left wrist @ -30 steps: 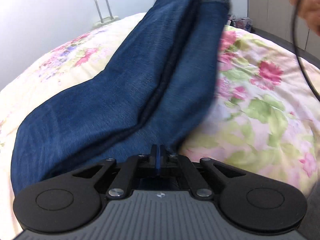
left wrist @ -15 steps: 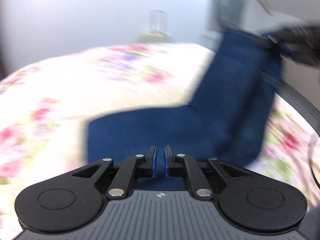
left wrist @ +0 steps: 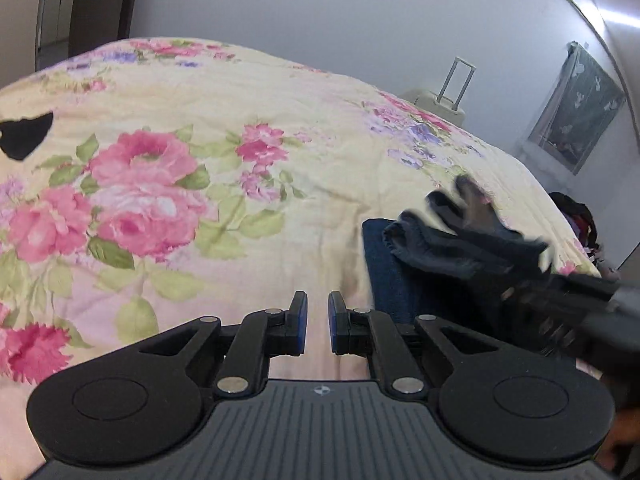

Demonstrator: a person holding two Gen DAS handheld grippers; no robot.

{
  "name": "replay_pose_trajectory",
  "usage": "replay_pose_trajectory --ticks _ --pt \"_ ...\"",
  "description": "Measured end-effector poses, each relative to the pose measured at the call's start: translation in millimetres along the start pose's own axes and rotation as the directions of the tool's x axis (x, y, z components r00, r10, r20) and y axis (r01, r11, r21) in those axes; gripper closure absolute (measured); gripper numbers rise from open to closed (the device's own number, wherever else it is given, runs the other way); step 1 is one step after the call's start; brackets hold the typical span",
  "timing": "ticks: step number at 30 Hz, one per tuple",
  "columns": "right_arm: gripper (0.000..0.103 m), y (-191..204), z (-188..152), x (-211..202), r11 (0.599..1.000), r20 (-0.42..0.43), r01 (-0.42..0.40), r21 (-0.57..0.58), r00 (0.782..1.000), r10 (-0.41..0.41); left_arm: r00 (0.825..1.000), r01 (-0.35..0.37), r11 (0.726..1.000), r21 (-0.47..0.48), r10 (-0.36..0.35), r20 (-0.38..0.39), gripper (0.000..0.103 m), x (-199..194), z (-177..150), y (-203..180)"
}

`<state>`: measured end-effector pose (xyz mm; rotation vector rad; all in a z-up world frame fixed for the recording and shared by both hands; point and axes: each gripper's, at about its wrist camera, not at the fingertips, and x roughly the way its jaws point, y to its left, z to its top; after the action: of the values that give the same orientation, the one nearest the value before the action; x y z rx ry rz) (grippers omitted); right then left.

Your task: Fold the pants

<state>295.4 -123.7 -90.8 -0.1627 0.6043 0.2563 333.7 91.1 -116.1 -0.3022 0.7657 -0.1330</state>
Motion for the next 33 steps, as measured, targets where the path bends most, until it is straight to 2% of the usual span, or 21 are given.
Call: replay_pose_trajectory --ticks 3,6,7,8,10,13,16,17,20,21,25,27,28,33 --pt "0.084 42.7 -36.9 44.7 0.995 -0.147 -0.056 -0.083 0.988 0.044 0.999 0.037 0.999 -0.015 -0.038 -0.01 0.092 2.0 -2.4 8.5" --pt "0.083 57.6 -64.8 63.7 0.99 -0.197 -0.048 -0.132 0.98 0.021 0.994 0.109 0.993 -0.046 -0.11 -0.022 0.092 8.9 -1.8 12.9" --pt "0.079 52.3 -70.4 68.6 0.991 -0.21 -0.052 -0.119 0.977 0.026 0.99 0.135 0.989 -0.061 -0.137 -0.03 0.091 12.5 -0.9 14.3" --pt "0.07 50.6 -70.3 72.5 0.993 -0.231 -0.073 -0.096 0.972 0.049 0.986 0.159 0.984 -0.077 -0.162 -0.036 0.09 15.6 -0.1 15.1" --pt "0.063 43.7 -69.1 78.1 0.991 -0.263 -0.126 -0.044 0.958 0.11 0.98 0.191 0.977 -0.093 -0.195 -0.037 0.084 18.5 0.9 14.3" --pt "0.058 30.9 -60.7 75.8 0.985 -0.279 -0.168 0.042 0.944 0.173 0.973 0.225 0.969 -0.101 -0.23 -0.031 0.079 18.8 1.2 11.5" --pt "0.05 11.9 -53.5 61.6 0.957 -0.266 -0.229 0.177 0.925 0.271 0.969 0.241 0.965 -0.1 -0.245 -0.025 0.077 20.0 3.8 5.7" --pt "0.05 5.7 -51.8 54.3 0.95 -0.254 -0.236 0.203 0.925 0.284 0.968 0.246 0.965 -0.094 -0.249 -0.024 0.077 21.9 5.9 2.9" --pt "0.049 -17.3 -47.1 25.2 0.947 -0.19 -0.218 0.236 0.945 0.265 0.965 0.259 0.963 -0.073 -0.261 -0.019 0.066 31.2 13.3 -8.4" --pt "0.049 -27.0 -46.5 16.5 0.948 -0.165 -0.207 0.244 0.954 0.251 0.964 0.263 0.962 -0.068 -0.265 -0.013 0.06 36.5 16.3 -12.5" --pt "0.049 -76.2 -49.6 -3.4 0.962 -0.115 -0.097 0.255 0.985 0.13 0.956 0.289 0.955 -0.07 -0.292 -0.029 0.042 70.9 26.8 -25.5" --pt "0.055 -104.8 -54.5 -1.5 0.965 -0.122 -0.035 0.259 0.99 0.068 0.956 0.284 0.957 -0.054 -0.287 -0.058 0.039 91.8 31.4 -32.5" --pt "0.062 -117.7 -56.8 1.3 0.964 -0.13 -0.011 0.266 0.99 0.047 0.957 0.278 0.96 -0.039 -0.28 -0.07 0.038 103.0 33.7 -36.4" --pt "0.074 -172.7 -66.1 21.8 0.952 -0.153 0.049 0.303 0.988 -0.002 0.957 0.268 0.963 -0.007 -0.267 -0.116 0.035 149.2 44.8 -49.0"
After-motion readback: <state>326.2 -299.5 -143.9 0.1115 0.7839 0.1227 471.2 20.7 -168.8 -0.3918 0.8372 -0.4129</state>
